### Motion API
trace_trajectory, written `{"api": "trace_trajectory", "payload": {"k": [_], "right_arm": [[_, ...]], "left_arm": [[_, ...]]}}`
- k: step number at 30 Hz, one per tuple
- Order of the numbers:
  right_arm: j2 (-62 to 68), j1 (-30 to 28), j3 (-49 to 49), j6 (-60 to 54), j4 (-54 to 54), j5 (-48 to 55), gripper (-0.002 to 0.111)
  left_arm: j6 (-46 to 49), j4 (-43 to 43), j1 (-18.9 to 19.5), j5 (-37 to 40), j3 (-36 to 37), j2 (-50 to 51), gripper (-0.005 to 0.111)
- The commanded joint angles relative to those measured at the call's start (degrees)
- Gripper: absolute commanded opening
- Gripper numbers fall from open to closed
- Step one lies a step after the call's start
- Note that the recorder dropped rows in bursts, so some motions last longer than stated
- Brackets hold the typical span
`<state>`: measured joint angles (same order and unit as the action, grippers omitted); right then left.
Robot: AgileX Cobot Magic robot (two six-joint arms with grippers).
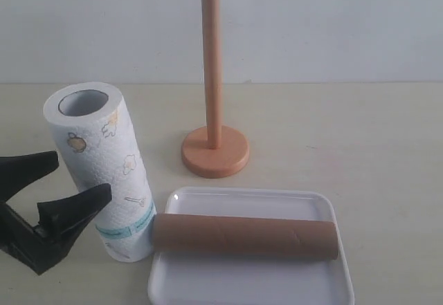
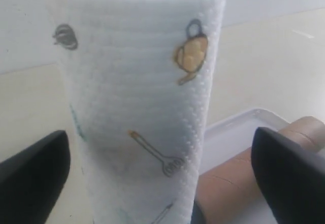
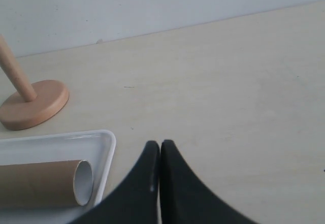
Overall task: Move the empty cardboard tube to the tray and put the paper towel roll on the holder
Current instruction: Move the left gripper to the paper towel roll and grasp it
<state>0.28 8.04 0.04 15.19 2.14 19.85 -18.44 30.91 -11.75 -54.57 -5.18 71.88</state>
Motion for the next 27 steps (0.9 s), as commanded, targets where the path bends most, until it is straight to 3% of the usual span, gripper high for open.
{"api": "trace_trajectory", "payload": {"k": [1,27], "right_arm": [[-0.28,-0.10,-0.04,-0.14,-0.07,-0.30,0.000],[-0.28,-0.10,-0.04,-0.14,-0.07,-0.30,0.000]], "left_arm": [[1.24,-1.89,-0.19,-1.97,-0.33,0.59,0.093],[4.51,3.80,-0.19,-8.48,-10.13,19.93,0.093]]}}
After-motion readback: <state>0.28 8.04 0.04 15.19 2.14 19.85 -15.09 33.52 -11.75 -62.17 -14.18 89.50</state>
